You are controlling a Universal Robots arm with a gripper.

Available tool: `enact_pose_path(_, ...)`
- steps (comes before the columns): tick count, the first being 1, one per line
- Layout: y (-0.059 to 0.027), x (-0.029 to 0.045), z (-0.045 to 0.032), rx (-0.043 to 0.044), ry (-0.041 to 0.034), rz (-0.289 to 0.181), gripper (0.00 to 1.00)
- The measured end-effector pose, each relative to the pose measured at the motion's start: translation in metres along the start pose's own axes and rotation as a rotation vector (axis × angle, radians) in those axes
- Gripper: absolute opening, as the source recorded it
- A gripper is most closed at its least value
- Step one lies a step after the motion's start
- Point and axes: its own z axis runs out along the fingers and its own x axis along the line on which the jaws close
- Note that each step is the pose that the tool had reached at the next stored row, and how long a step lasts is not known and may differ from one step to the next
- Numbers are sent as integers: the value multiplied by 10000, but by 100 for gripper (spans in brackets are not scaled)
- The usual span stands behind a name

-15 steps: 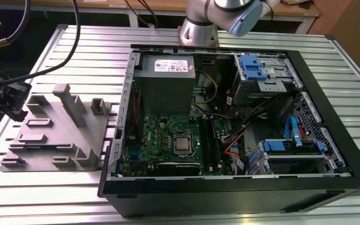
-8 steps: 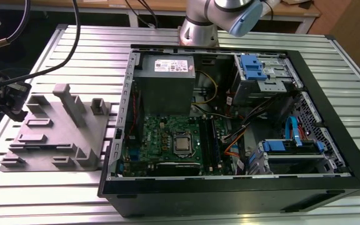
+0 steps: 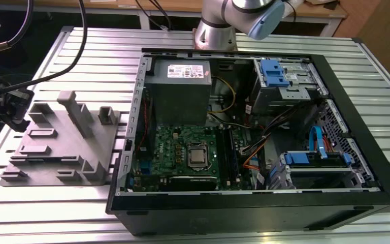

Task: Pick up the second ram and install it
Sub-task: 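Pick up the second ram and move it above second insertion slot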

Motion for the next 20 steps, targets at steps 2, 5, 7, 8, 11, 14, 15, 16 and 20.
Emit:
enact_pose_path(2, 0, 1, 5, -8, 12, -301, 7)
enact_pose_path(5, -1, 1, 12, -20, 35, -812, 7)
enact_pose_path(7, -1, 1, 16, -29, 51, -1169, 7)
enact_pose_path(8, -1, 1, 17, -33, 59, -1342, 7)
enact_pose_path(11, -1, 2, 19, -42, 74, -1694, 7)
enact_pose_path(14, -2, 2, 20, -52, 92, -2111, 7)
enact_pose_path(15, -1, 2, 20, -56, 98, -2264, 7)
enact_pose_path(16, -1, 2, 20, -59, 106, -2422, 7)
enact_pose_path(20, -2, 2, 22, -76, 135, -3110, 7)
